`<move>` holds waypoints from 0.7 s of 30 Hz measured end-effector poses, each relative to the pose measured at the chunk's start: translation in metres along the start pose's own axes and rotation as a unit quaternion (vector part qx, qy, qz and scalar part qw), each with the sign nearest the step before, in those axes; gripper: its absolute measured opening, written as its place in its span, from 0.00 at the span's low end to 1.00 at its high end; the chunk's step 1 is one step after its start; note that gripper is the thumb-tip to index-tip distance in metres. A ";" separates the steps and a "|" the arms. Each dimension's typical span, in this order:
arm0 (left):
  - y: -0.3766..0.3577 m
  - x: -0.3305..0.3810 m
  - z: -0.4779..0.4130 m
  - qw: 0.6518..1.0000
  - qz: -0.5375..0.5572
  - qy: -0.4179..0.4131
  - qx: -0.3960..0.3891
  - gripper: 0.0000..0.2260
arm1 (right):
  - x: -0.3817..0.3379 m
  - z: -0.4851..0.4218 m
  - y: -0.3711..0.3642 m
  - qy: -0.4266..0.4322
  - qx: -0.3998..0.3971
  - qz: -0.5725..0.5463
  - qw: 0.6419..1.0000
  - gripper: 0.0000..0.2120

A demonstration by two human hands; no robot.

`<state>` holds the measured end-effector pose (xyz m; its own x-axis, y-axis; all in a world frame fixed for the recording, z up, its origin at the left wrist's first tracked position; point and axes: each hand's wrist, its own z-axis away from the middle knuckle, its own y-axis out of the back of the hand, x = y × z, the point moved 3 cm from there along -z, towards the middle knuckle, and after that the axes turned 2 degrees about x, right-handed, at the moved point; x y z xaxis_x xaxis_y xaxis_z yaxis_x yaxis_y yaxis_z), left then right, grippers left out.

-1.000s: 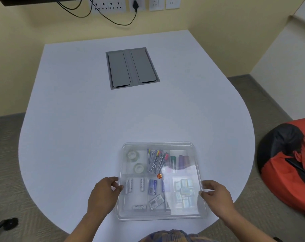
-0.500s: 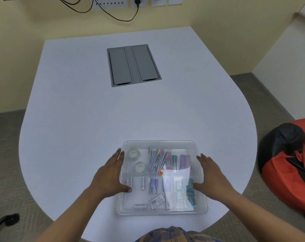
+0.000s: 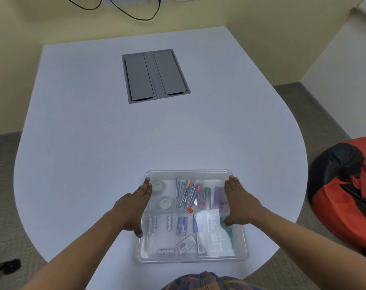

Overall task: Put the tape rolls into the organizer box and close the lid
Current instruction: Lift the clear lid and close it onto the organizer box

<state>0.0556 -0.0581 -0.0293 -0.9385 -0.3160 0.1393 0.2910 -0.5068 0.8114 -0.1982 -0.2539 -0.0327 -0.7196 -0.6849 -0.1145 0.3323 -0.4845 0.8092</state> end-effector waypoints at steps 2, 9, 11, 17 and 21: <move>0.001 -0.004 -0.004 1.000 0.011 -0.003 -0.003 0.65 | -0.001 -0.005 0.000 0.000 0.007 -0.004 1.000 0.65; 0.020 -0.020 -0.022 0.994 0.105 0.011 0.023 0.65 | 0.009 -0.019 0.023 0.005 0.022 -0.115 0.993 0.64; 0.012 -0.027 -0.017 0.987 0.153 0.034 0.047 0.65 | 0.009 -0.012 0.022 -0.004 0.086 -0.219 0.972 0.57; -0.057 -0.034 0.032 0.807 0.536 0.226 0.098 0.38 | 0.027 0.041 -0.048 -0.144 0.074 -0.467 0.869 0.10; -0.089 -0.006 0.058 0.703 0.683 0.201 0.011 0.18 | 0.027 0.070 -0.073 -0.168 0.049 -0.599 0.782 0.03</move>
<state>0.0243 0.0352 -0.0691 0.3416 -0.6986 0.6287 0.8621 0.4993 0.0864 -0.2846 -0.1990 -0.0550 -0.6042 0.4166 -0.6792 -0.7382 -0.6135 0.2803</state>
